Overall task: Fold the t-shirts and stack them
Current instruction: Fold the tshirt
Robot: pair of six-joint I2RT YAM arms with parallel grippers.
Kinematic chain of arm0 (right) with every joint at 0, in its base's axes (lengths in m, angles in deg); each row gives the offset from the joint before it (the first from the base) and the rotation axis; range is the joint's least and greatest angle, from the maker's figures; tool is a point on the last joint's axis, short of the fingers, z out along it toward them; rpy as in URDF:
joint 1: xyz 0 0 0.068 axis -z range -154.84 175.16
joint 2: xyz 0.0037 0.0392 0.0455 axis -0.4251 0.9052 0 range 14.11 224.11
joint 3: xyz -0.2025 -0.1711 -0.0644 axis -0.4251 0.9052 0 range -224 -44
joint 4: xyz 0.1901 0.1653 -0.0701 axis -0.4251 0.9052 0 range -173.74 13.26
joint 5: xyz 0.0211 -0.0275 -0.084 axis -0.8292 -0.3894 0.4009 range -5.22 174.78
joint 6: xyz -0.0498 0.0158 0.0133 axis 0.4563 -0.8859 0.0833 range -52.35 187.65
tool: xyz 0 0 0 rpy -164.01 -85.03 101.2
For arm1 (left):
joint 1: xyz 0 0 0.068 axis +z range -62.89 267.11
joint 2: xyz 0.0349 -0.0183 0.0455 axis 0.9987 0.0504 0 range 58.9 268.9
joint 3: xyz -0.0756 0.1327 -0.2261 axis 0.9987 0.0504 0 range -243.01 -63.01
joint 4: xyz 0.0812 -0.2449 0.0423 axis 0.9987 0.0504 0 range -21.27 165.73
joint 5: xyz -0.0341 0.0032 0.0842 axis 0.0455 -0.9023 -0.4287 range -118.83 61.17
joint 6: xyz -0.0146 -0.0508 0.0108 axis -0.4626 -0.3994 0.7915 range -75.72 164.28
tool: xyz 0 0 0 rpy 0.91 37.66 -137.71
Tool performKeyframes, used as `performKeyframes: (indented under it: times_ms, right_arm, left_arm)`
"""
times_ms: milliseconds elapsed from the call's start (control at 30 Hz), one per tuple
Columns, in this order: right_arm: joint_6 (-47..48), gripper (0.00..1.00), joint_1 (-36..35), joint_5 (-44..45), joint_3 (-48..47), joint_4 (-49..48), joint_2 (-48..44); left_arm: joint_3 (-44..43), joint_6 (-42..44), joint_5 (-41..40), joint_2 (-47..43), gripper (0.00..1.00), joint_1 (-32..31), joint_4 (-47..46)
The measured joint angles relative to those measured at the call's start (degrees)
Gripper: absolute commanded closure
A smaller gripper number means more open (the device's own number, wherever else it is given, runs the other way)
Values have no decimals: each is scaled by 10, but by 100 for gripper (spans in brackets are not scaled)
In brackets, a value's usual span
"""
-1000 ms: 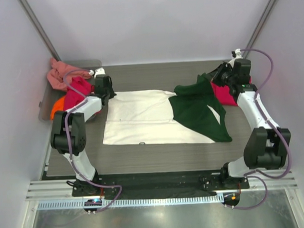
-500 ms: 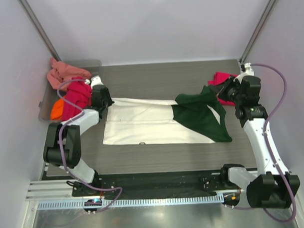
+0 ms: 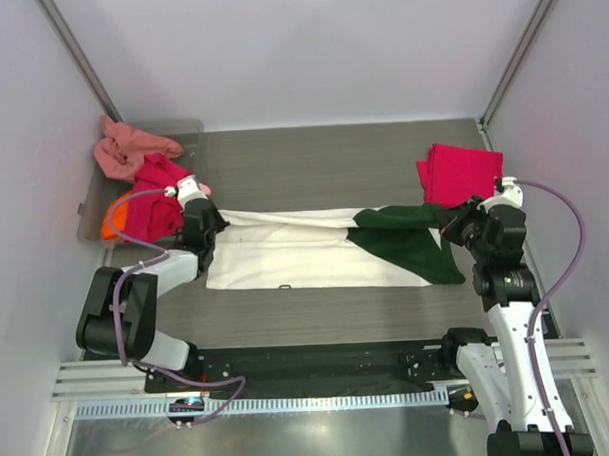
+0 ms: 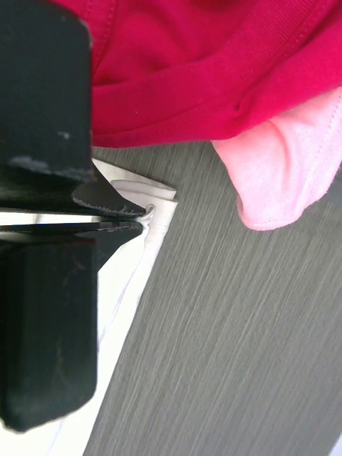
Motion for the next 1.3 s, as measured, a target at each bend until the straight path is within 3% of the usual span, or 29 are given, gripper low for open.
performKeyframes:
  times_ms: [300, 367, 433, 500, 533, 633, 767, 833, 1000, 1133, 1300]
  right_arm:
    - [-19, 94, 0, 7, 42, 42, -87]
    - [-29, 89, 0, 8, 53, 55, -108]
    - [-42, 79, 0, 11, 70, 65, -134]
    - [-59, 56, 0, 18, 91, 80, -169]
    - [-69, 39, 0, 22, 102, 89, -195]
    - [-88, 32, 0, 32, 120, 113, -268]
    - [-96, 31, 0, 40, 116, 114, -316]
    - [-91, 35, 0, 31, 111, 97, -285]
    - [-56, 47, 0, -34, 90, 40, -34]
    - [-37, 48, -10, -62, 77, -12, 146]
    - [-33, 56, -31, -74, 73, -75, 267]
  left_arm:
    - [80, -43, -16, -33, 100, -5, -61]
    - [90, -56, -16, -39, 86, -5, -63]
    - [97, -70, -20, -49, 60, -5, -61]
    - [105, -88, -21, -66, 47, -5, -56]
    - [111, -96, -24, -77, 36, -5, -57]
    - [149, -114, -38, -124, 34, -11, -66]
    - [190, -114, -51, -197, 35, -21, -59]
    - [186, -111, -52, -225, 35, -27, -46]
    - [111, -94, -39, -231, 36, -63, 17]
    - [-7, -81, -7, -158, 38, -95, 79]
    - [-119, -77, 42, -45, 39, -112, 138]
